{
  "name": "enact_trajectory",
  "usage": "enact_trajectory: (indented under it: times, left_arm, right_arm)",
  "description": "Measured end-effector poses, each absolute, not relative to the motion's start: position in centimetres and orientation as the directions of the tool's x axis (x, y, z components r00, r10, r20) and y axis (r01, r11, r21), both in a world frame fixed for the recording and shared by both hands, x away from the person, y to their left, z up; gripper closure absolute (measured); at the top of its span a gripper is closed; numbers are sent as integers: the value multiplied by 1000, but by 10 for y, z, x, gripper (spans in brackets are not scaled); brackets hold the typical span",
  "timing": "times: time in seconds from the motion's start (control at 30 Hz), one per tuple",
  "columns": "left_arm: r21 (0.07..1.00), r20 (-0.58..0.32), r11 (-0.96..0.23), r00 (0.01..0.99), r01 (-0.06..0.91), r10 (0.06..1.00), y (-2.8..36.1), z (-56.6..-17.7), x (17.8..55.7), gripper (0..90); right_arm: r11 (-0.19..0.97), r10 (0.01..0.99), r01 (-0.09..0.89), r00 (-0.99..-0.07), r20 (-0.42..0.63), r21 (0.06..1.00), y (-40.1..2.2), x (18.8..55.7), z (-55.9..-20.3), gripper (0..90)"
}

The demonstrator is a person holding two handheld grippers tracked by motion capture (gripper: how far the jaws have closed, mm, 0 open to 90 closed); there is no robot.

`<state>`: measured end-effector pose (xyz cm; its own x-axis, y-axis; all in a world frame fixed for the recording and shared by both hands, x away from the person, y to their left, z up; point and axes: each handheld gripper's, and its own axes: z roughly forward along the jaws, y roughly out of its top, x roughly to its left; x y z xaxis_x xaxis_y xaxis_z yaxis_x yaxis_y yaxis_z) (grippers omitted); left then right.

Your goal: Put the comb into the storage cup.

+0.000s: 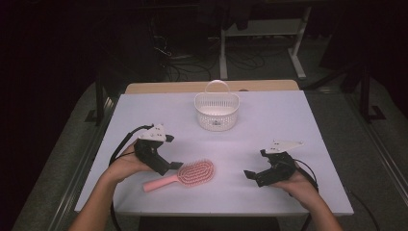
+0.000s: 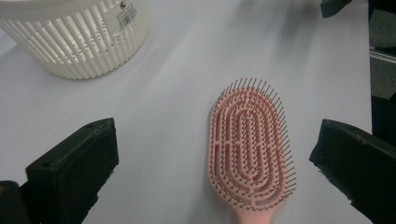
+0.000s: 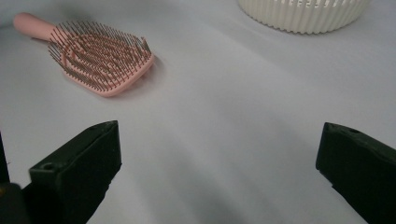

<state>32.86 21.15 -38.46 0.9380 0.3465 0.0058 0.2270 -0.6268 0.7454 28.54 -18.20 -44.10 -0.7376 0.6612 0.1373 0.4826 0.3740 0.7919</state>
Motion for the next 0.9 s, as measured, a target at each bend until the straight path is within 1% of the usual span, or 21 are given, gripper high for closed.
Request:
enact_trajectory:
  times: [0.9]
  left_arm:
    - [652, 40, -728, 949, 212, 313, 210, -387, 324, 0]
  right_arm:
    - [377, 660, 482, -739, 135, 791, -183, 286, -441, 0]
